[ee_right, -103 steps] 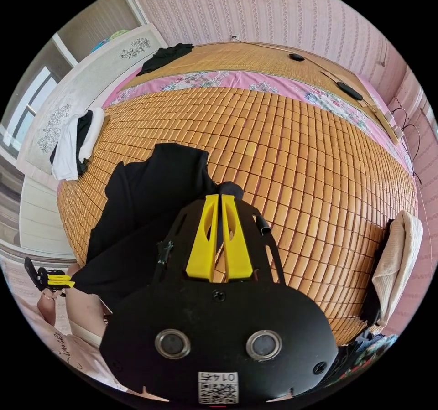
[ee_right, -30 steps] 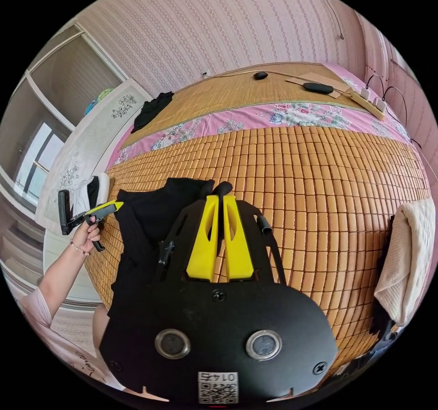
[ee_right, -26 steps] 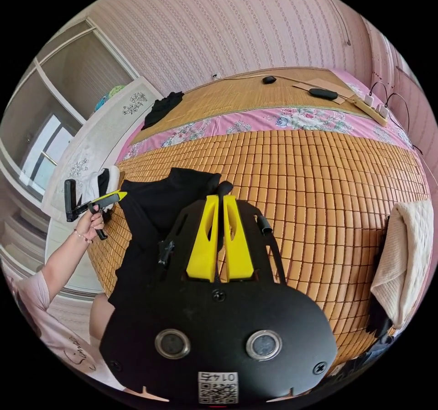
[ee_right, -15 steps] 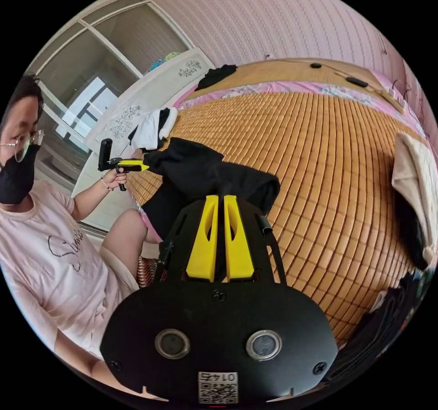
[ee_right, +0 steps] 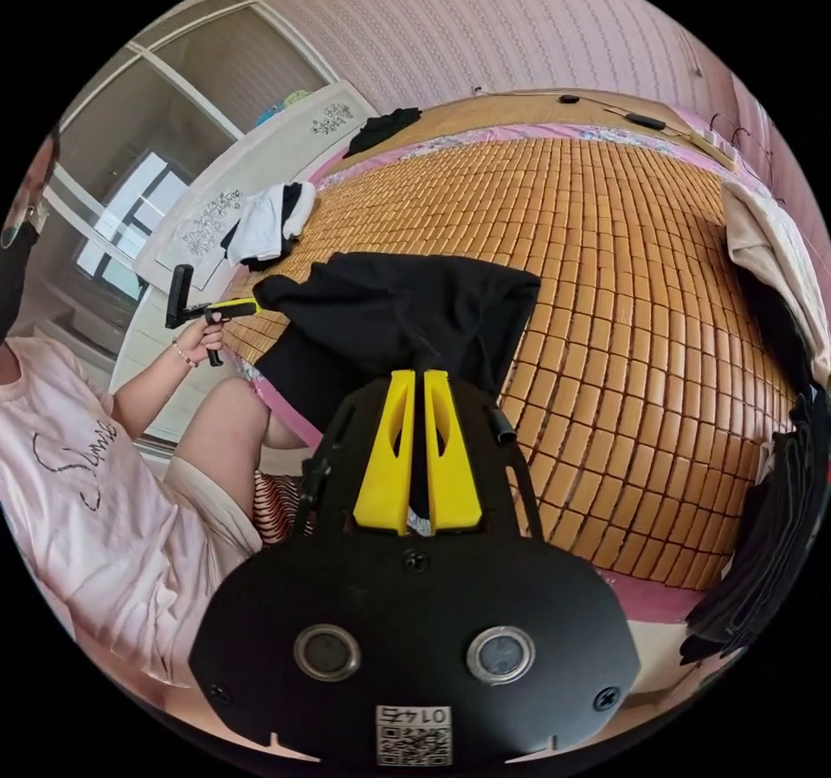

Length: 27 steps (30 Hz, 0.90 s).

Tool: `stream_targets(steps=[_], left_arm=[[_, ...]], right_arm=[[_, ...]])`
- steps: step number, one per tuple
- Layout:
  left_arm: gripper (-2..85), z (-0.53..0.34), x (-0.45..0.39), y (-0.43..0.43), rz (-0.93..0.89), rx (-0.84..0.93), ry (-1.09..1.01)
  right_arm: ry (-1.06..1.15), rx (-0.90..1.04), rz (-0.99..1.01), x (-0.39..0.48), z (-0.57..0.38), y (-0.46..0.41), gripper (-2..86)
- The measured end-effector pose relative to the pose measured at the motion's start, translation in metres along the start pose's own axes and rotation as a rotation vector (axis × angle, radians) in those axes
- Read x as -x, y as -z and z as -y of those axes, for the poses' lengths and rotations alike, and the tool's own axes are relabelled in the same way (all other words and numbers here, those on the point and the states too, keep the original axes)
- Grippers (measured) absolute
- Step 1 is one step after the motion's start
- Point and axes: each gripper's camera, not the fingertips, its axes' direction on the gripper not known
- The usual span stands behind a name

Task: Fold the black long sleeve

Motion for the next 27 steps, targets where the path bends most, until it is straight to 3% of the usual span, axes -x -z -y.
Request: stream_targets(steps=[3, 4, 7, 11, 18, 22, 27], left_arm=[[-0.1, -0.009, 0.006, -0.046, 0.051, 0.185, 0.051], [0.2, -0.014, 0.006, -0.045, 0.016, 0.122, 0.071], [3.0, -0.015, 0.007, -0.031, 0.087, 0.151, 0.144], [1.8, -0.006, -0.028, 0.000, 0.186, 0.078, -0.011], [7.3, 0.053, -0.116, -0.061, 0.081, 0.031, -0.202], [6.0, 0.071, -0.117, -0.120, 0.096, 0.224, -0.179], [2.1, 0.042, -0.122, -0.084, -0.089, 0.175, -0.242]], right_arm=[[-0.024, 0.152, -0.095, 0.000, -0.011, -0.048, 2.0], [-0.034, 0.166, -0.099, 0.001, -0.015, -0.057, 2.7], [-0.080, 0.131, -0.097, 0.001, -0.023, -0.046, 5.2], [-0.041, 0.098, -0.183, 0.019, -0.015, -0.035, 5.3], [0.094, 0.058, -0.083, 0.066, 0.059, -0.114, 9.5], [0.061, 0.121, -0.119, 0.067, 0.075, -0.162, 5.3], [0.234, 0.057, 0.020, 0.092, 0.052, -0.139, 2.5]])
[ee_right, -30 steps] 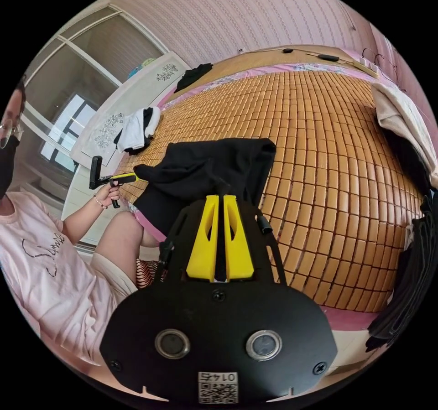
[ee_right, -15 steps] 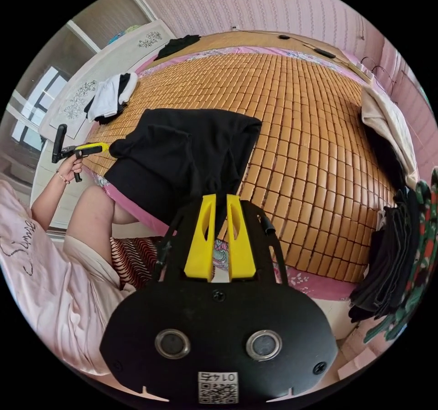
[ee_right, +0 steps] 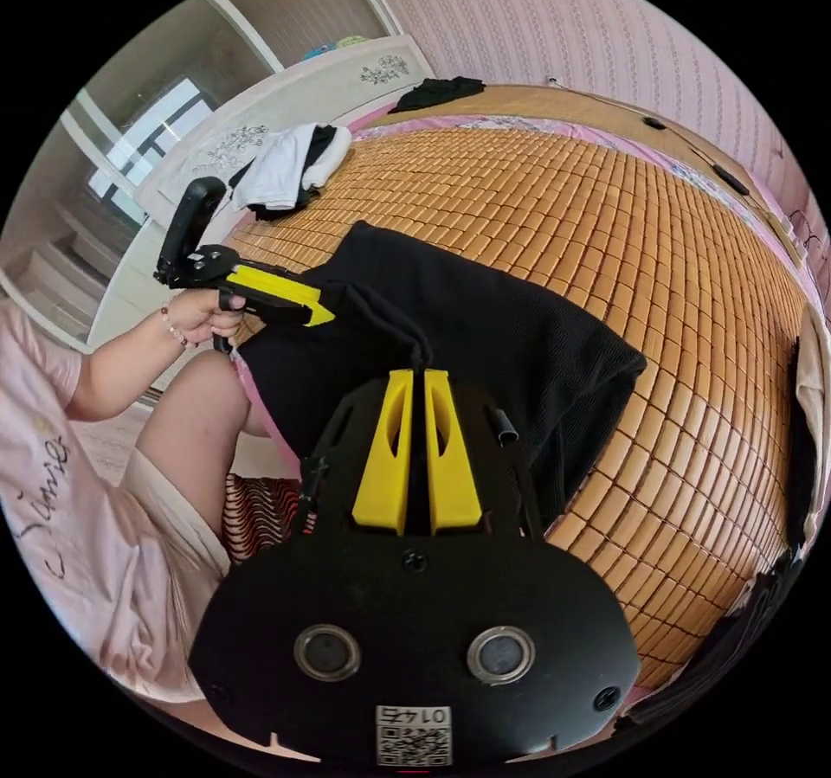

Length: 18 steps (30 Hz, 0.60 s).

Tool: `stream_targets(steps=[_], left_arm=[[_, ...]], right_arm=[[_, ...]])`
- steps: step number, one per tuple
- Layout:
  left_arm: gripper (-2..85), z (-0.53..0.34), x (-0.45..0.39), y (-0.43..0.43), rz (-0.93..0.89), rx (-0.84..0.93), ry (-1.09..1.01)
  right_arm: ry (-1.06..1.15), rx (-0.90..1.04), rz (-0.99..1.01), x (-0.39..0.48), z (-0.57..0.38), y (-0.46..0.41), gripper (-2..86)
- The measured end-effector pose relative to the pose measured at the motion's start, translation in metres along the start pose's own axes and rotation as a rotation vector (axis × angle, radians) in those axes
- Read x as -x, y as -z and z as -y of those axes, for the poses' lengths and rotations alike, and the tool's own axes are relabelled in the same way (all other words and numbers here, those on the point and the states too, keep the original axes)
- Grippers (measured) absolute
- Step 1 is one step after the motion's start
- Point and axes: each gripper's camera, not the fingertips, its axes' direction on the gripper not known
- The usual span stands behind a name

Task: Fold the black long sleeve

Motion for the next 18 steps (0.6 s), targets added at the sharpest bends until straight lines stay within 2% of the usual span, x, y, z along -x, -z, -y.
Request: stream_targets(steps=[3, 5, 9, 11, 13, 15, 18], left_arm=[[3.2, -0.042, -0.021, 0.013, -0.096, 0.076, -0.062], [4.1, -0.074, -0.030, 0.015, -0.054, 0.156, -0.020], [4.4, -0.096, -0.047, 0.019, 0.080, 0.219, 0.003], [4.2, -0.090, -0.063, 0.017, 0.181, 0.177, -0.020], [4.1, -0.080, -0.071, 0.012, 0.202, 0.129, -0.024], [3.9, -0.070, -0.075, 0.007, 0.208, 0.062, -0.013], [2.9, -0.064, -0.065, -0.004, 0.243, -0.013, 0.087]], right_arm=[[0.134, 0.054, 0.139, 0.029, -0.022, 0.009, 3.6], [0.159, 0.150, 0.150, 0.045, -0.040, 0.003, 5.2], [0.140, 0.207, 0.117, 0.054, -0.045, -0.005, 3.8], [0.144, 0.182, 0.081, 0.059, -0.032, -0.013, 1.9], [0.152, 0.189, 0.064, 0.063, -0.017, -0.026, 0.8], [0.159, 0.234, 0.020, 0.069, -0.005, -0.044, 0.2], [0.154, 0.355, -0.159, 0.077, 0.002, -0.075, -0.2]])
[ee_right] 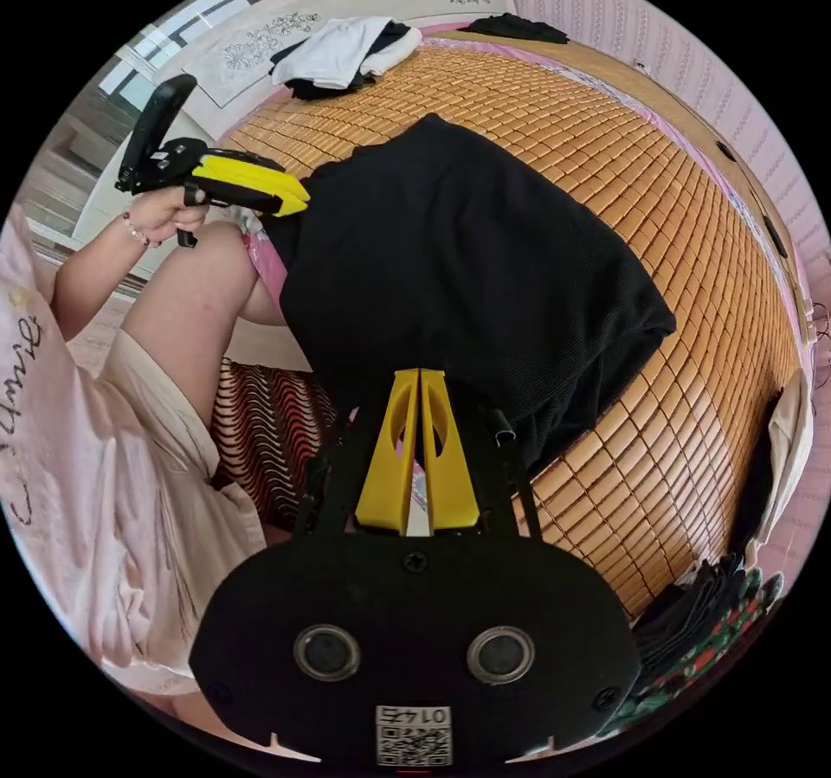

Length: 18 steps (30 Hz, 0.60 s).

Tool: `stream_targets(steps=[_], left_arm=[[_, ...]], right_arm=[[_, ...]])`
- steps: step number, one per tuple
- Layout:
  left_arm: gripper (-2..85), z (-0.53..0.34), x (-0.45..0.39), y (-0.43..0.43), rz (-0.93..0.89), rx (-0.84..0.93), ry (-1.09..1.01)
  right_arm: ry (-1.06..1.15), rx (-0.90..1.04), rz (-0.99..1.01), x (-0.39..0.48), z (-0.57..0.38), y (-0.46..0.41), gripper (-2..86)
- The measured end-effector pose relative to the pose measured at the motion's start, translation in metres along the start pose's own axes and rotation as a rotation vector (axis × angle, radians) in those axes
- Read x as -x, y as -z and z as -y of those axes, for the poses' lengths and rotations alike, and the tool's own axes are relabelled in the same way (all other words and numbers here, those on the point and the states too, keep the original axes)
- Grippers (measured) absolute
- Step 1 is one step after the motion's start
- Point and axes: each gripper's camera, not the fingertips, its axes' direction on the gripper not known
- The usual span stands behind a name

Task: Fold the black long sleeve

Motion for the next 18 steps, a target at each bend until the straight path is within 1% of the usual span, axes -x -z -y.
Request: stream_targets(steps=[2, 3, 5, 7, 9, 10, 11, 12, 13, 14, 15, 17, 18], left_arm=[[0.8, -0.005, 0.007, -0.020, 0.102, 0.050, 0.067], [0.3, -0.007, 0.008, -0.028, 0.129, 0.093, 0.078], [-0.7, -0.017, 0.002, -0.034, 0.150, 0.064, 0.036], [-0.8, -0.019, 0.000, -0.033, 0.143, 0.069, 0.061], [-0.9, -0.020, -0.002, -0.028, 0.134, 0.074, 0.086], [-0.9, -0.022, -0.007, -0.018, 0.155, 0.047, 0.082], [-0.9, -0.024, -0.016, -0.008, 0.173, 0.005, 0.057], [-0.9, -0.024, -0.022, -0.003, 0.164, -0.016, 0.046], [-1.0, -0.022, -0.035, 0.000, 0.084, -0.047, 0.010], [-1.0, -0.018, -0.054, -0.004, -0.022, -0.047, -0.066], [-1.0, -0.016, -0.065, -0.009, -0.049, -0.035, -0.100], [-1.0, -0.009, -0.104, -0.039, -0.024, 0.028, -0.211], [-1.0, -0.008, -0.110, -0.047, -0.014, 0.041, -0.220]], right_arm=[[0.004, 0.167, -0.154, 0.007, 0.006, -0.032, -0.3], [0.005, 0.121, -0.168, 0.010, 0.006, -0.030, -0.4], [-0.040, 0.057, -0.195, 0.012, 0.006, -0.034, -0.4], [-0.086, 0.073, -0.126, 0.004, 0.012, -0.033, -0.4], [-0.068, 0.115, -0.018, -0.004, 0.018, -0.027, -0.4], [-0.054, 0.094, 0.038, -0.008, 0.023, -0.016, -0.4], [-0.048, 0.028, 0.076, -0.013, 0.029, 0.000, -0.4], [-0.045, -0.003, 0.097, -0.016, 0.034, 0.007, -0.4], [-0.025, -0.039, 0.134, -0.020, 0.050, 0.017, -0.4], [0.012, -0.050, 0.124, -0.022, 0.073, 0.022, -0.4], [0.032, -0.054, 0.097, -0.022, 0.085, 0.021, -0.4], [0.062, -0.044, -0.048, -0.024, 0.137, 0.006, -0.4], [0.061, -0.040, -0.071, -0.026, 0.150, 0.001, -0.4]])
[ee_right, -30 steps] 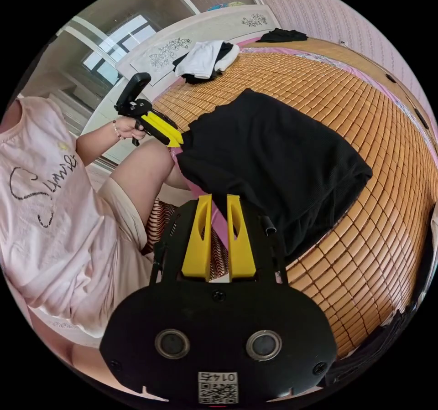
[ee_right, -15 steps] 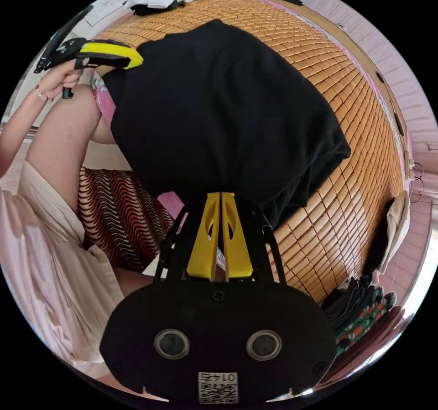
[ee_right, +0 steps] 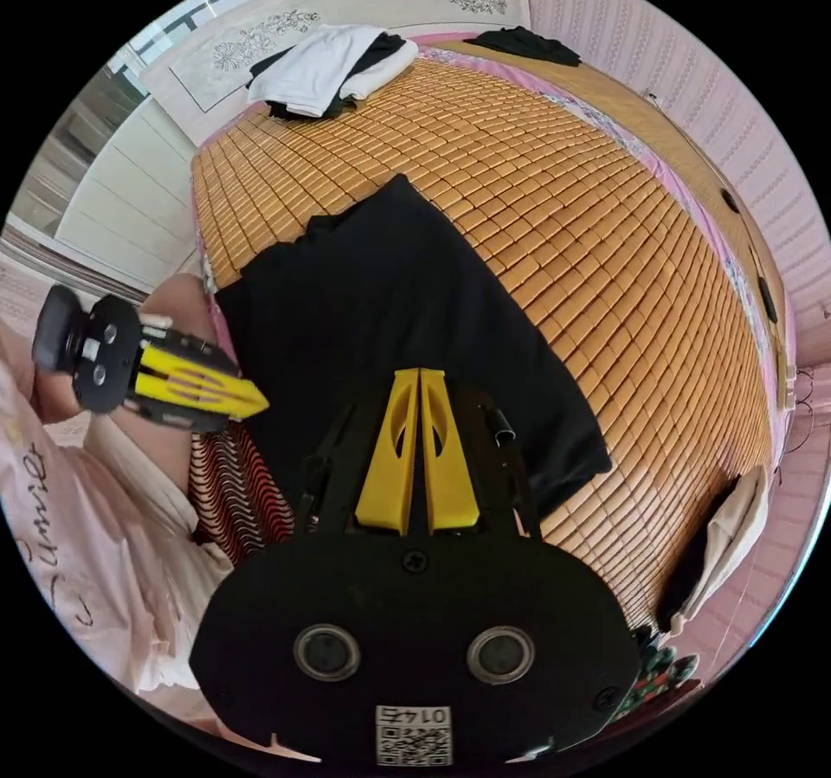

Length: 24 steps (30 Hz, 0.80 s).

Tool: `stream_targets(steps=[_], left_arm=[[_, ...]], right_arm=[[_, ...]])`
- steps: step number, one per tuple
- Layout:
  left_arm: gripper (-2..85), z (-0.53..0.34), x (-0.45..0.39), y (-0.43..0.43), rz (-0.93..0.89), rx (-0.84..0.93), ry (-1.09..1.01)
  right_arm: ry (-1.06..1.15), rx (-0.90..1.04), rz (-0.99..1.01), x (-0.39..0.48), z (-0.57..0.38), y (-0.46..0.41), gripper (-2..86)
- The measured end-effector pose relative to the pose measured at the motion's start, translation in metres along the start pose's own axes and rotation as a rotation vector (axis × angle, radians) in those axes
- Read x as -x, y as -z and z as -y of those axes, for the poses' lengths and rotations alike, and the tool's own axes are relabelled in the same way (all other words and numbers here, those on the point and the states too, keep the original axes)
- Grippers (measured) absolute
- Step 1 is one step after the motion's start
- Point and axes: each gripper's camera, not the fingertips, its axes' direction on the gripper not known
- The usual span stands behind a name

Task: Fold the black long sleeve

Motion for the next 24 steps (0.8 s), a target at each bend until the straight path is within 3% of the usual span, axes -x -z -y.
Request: stream_targets(steps=[3, 7, 10, 13, 18, 20, 24], left_arm=[[-1.0, 0.007, -0.014, -0.028, -0.035, 0.062, -0.033], [-1.0, 0.004, -0.013, -0.033, -0.069, 0.064, -0.046], [-1.0, -0.001, -0.017, -0.029, -0.084, 0.053, -0.054], [-0.9, -0.008, -0.018, -0.035, -0.116, 0.060, -0.049], [-0.7, -0.018, -0.023, -0.041, -0.136, 0.057, -0.062], [0.2, -0.021, -0.030, -0.028, -0.157, -0.035, -0.096], [6.2, -0.017, -0.047, -0.020, -0.150, -0.148, -0.145]], right_arm=[[0.001, 0.138, -0.063, -0.008, 0.048, -0.040, -0.5], [0.049, 0.316, 0.046, -0.027, 0.077, -0.050, -0.6], [0.070, 0.236, -0.062, -0.039, 0.089, -0.022, -0.5], [0.049, 0.359, -0.031, -0.058, 0.093, -0.052, -0.5], [-0.034, 0.212, 0.045, -0.082, 0.069, -0.031, -0.3], [-0.118, 0.041, 0.030, -0.092, 0.022, 0.003, 0.0], [-0.295, -0.073, 0.026, -0.101, -0.084, 0.038, 1.4]])
